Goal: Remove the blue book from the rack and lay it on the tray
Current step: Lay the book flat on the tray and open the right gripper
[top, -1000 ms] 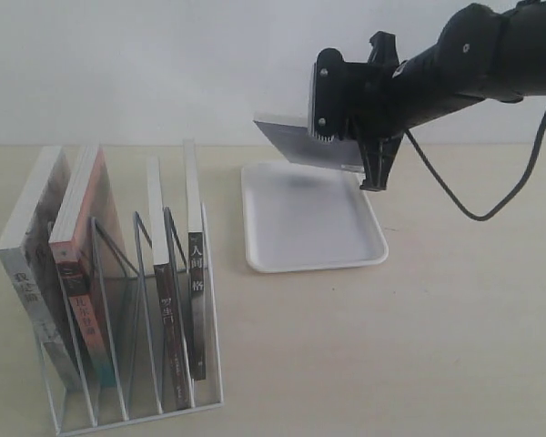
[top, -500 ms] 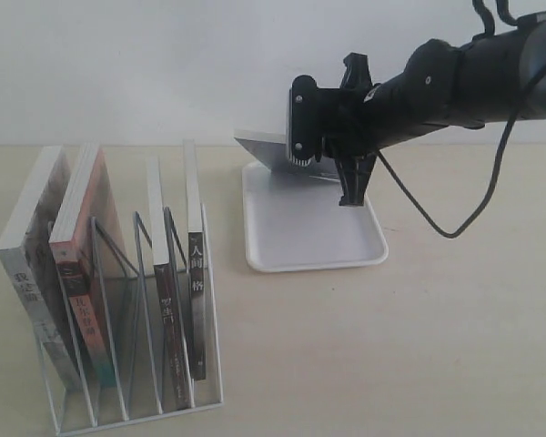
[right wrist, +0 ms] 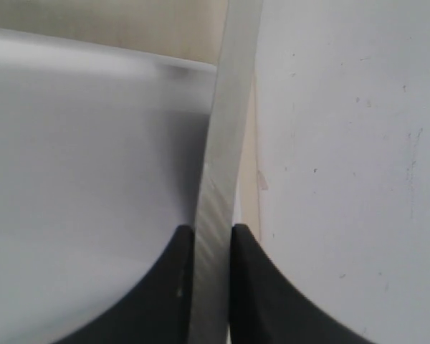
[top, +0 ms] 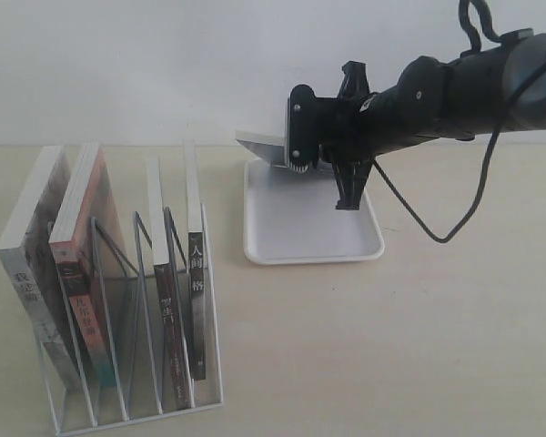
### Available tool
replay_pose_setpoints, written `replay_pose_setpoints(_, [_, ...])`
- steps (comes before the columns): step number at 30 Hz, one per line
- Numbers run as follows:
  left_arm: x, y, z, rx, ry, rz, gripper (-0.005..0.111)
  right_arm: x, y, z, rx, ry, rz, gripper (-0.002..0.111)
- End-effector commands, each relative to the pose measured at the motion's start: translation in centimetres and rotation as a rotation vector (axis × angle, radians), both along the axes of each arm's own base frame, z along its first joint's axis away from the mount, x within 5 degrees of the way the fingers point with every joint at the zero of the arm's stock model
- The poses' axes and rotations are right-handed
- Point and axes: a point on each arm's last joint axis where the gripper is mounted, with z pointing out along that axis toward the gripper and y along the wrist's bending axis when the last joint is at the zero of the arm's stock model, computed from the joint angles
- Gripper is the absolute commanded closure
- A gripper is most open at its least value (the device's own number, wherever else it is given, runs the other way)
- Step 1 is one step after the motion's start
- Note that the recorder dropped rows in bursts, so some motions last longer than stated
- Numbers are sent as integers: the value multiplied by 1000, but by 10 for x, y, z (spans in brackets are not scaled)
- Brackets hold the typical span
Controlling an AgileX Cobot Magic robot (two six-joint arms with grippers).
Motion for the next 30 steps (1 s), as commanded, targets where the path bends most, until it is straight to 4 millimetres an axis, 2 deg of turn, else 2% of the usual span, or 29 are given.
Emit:
replay_pose_setpoints(1, [0,0,-1,5,1,2,102,1,0,1,40,29,-33,108])
replay_pose_setpoints(5, [0,0,-1,5,1,2,102,0,0,0,53,56,-45,106])
replay_pose_setpoints(8, [0,0,-1,5,1,2,102,-1,0,-1,50,71,-42,92])
replay_pose_setpoints(10, [0,0,-1,5,1,2,102,-1,0,-1,53,73,-45,77])
replay_pose_setpoints(13, [0,0,-1,5,1,2,102,-2,0,-1,60,80,-52,65])
replay_pose_setpoints(24, [0,0,-1,5,1,2,102,-7,0,-5,98,180,-93,65])
replay_pose_setpoints(30, [0,0,-1,5,1,2,102,-17,-3,12,138,252,-119,65])
